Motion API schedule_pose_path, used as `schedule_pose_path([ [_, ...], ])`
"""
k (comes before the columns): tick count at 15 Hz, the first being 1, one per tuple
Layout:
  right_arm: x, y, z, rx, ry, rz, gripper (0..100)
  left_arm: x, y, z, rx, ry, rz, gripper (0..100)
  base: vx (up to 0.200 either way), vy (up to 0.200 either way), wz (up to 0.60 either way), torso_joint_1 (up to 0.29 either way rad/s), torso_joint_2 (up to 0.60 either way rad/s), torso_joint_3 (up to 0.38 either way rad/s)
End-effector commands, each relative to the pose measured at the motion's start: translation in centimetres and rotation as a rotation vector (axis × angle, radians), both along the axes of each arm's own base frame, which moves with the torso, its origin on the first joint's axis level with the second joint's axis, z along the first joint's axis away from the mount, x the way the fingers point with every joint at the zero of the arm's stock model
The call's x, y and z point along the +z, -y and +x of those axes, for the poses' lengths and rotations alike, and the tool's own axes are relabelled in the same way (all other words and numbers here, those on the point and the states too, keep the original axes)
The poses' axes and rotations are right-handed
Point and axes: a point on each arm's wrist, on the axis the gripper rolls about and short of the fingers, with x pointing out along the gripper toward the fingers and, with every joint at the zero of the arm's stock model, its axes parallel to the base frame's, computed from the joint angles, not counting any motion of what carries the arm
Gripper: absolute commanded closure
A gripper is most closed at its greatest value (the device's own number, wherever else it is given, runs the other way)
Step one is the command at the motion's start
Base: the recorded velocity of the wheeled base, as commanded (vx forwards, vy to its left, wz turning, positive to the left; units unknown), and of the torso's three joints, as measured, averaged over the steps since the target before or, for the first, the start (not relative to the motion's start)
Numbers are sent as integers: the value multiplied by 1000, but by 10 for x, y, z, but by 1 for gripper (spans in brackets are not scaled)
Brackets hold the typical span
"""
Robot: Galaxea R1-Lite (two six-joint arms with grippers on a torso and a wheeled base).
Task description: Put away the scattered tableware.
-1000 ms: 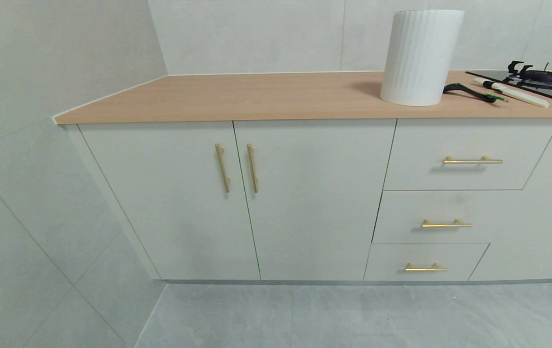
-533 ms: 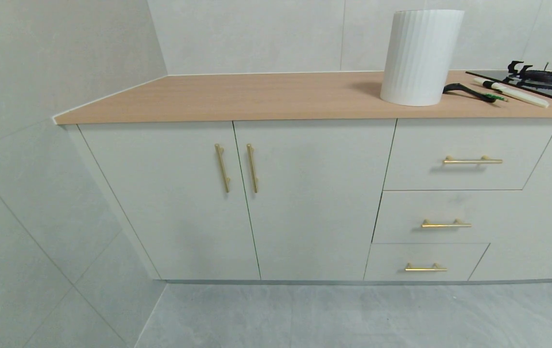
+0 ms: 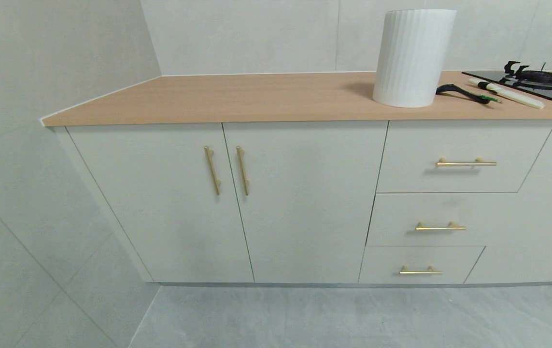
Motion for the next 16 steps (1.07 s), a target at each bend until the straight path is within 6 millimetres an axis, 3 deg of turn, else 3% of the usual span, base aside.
schedule_pose_path([
  [1,0,0,0,0,-2,0,0,0,0,0,0,-1,0,0,0,-200,0,2,2,-2],
  [10,0,0,0,0,-2,1,0,0,0,0,0,0,1,0,0,-200,0,3,2,5],
  [16,0,0,0,0,-2,1,0,0,0,0,0,-1,1,0,0,0,0,0,0,0],
])
